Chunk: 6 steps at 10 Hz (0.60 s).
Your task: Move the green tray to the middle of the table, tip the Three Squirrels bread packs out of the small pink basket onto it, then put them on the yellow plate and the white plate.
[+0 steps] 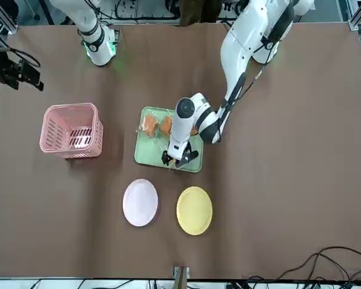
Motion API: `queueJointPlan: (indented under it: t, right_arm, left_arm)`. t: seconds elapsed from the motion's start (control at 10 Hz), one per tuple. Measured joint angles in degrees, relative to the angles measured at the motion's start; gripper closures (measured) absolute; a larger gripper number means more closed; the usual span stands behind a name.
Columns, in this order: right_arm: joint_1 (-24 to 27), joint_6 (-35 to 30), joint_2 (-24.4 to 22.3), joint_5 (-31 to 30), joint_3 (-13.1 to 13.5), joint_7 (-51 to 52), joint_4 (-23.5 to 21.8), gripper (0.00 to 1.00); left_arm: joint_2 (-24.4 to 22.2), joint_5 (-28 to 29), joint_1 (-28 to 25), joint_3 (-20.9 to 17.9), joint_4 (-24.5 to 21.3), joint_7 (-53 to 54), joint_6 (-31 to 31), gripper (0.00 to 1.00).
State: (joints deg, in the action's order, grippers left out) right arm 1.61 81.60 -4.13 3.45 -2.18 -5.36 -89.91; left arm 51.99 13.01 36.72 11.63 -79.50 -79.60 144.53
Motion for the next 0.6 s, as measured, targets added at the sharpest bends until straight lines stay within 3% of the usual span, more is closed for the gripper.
queueJointPlan:
  t: [0.3, 0.6]
  right_arm:
    - [0.0, -1.0, -0.1, 0.0, 0.1, -0.1, 0.8, 0.02]
    - [0.2, -6.7, -0.4, 0.0, 0.6, -0.1, 6.2, 0.02]
  left_arm:
    - [-0.1, 0.5, 0.0, -1.0, 0.9, 3.1, -5.7, 0.0]
    - [-1.0, 0.5, -1.0, -1.6, 1.4, 8.8, -14.1, 0.0]
